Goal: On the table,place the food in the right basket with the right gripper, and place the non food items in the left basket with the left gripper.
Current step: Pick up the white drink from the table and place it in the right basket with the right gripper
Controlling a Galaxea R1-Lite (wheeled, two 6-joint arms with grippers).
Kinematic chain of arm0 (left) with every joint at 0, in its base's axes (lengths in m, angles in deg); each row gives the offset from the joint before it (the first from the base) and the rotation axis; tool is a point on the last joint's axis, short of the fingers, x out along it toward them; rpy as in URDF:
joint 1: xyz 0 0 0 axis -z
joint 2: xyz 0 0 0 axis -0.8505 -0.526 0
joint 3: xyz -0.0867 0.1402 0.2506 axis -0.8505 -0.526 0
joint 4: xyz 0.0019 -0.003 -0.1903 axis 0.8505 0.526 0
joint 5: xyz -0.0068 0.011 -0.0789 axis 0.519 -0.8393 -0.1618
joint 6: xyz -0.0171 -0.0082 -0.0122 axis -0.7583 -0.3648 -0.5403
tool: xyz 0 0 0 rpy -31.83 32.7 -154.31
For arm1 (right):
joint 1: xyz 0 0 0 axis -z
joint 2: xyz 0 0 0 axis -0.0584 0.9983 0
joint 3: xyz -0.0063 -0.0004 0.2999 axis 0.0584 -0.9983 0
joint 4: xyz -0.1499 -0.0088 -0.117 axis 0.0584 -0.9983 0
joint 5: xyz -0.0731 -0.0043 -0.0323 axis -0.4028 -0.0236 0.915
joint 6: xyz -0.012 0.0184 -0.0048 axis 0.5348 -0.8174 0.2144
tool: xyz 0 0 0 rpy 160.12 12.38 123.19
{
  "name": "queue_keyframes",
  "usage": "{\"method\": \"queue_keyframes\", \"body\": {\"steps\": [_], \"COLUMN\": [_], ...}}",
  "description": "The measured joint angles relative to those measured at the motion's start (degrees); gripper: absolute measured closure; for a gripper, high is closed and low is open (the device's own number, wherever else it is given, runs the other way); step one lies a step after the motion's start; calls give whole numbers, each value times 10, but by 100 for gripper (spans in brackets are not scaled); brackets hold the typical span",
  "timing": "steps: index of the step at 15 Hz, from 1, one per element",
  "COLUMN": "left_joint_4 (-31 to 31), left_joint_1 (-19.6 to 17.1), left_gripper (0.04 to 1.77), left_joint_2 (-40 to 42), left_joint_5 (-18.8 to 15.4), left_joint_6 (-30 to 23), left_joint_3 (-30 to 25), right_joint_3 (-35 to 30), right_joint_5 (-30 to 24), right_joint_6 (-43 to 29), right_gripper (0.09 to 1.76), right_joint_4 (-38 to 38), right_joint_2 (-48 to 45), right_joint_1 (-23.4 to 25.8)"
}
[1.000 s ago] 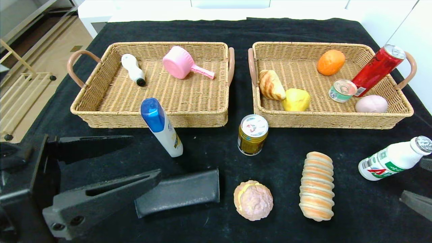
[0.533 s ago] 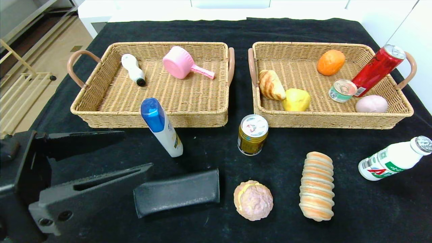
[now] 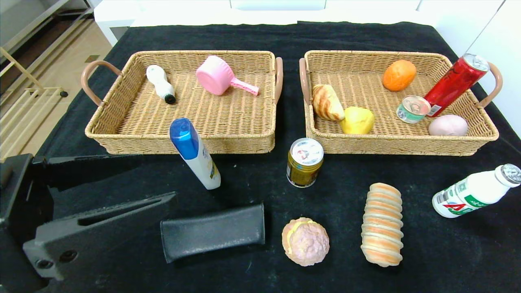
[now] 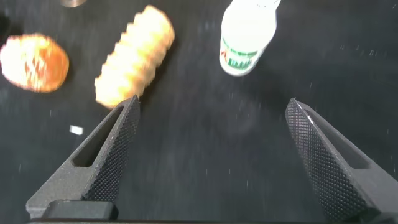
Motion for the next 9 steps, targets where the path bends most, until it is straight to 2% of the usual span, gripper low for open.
{"method": "queue_keyframes", "body": {"steps": [4, 9], "left_joint_4": [0, 0], "left_joint_1": [0, -1], "left_gripper": [9, 9], "left_joint_2": [2, 3], "left_joint_5": [0, 1], "left_joint_6": [0, 0], "left_joint_3": [0, 0], "right_joint_3": [-52, -111], "right_joint_5": [26, 33], "right_joint_6": [-11, -19], "right_gripper": [14, 14], "right_joint_4": [122, 265], "right_joint_2": [32, 100], "right_joint_1": [3, 26]}}
